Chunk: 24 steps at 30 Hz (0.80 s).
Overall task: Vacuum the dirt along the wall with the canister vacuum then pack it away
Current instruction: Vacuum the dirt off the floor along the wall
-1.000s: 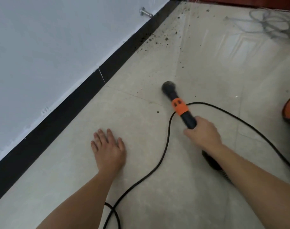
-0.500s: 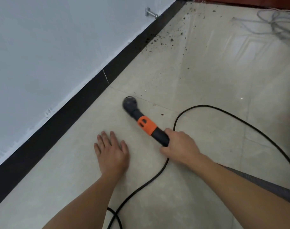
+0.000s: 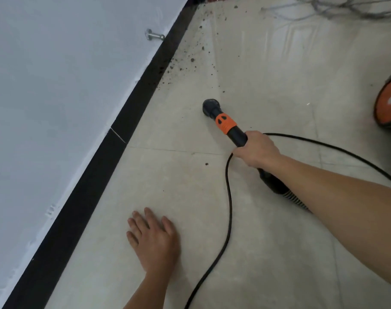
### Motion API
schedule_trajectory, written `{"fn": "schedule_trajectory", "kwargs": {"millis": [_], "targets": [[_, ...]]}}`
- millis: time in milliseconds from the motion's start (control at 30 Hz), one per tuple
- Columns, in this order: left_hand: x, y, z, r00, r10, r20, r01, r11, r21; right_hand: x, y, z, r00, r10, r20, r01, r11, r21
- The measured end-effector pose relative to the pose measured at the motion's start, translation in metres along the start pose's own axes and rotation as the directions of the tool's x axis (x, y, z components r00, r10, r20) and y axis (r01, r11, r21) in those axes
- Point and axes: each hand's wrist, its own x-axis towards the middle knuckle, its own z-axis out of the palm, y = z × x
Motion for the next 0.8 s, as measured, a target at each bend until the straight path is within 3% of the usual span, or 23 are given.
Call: {"fn": "schedule_trajectory", "kwargs": {"millis": [133,233,333,433,567,700,800], "targets": [[0.0,0.0,0.0,1.0,-0.008,-0.005,0.008,1.0,0.015,-0.016,-0.016,0.015,0.984,-0.131,0.121,0.144,0.984,-0.102],[0.0,0.002,-0.001,1.0,-0.02,-0.003,0.02,1.0,0.017,-0.036,-0.036,0.038,0.916,-0.294,0.272,0.344,0.926,-0.157],[0.001,0.0,0.001,1.0,-0.014,-0.025,0.015,1.0,0.019,-0.038,-0.048,0.056,0.872,-0.375,0.314,0.436,0.886,-0.155],[0.002,-0.003,0.005,0.997,0.005,-0.072,-0.004,1.0,0.015,-0.016,-0.055,0.054,0.913,-0.338,0.229,0.38,0.908,-0.174],[0.002,-0.004,0.009,0.997,0.023,-0.076,-0.022,1.0,0.019,0.039,-0.048,0.025,0.987,-0.146,0.072,0.151,0.985,-0.085],[0.003,-0.004,0.01,0.997,0.015,-0.07,-0.013,0.999,0.033,0.087,-0.035,-0.003,1.0,0.028,0.003,-0.028,0.993,0.117],[0.006,-0.004,0.01,0.998,0.01,-0.068,-0.006,0.999,0.047,0.1,-0.038,-0.004,0.999,0.035,0.001,-0.035,0.995,0.099]]}}
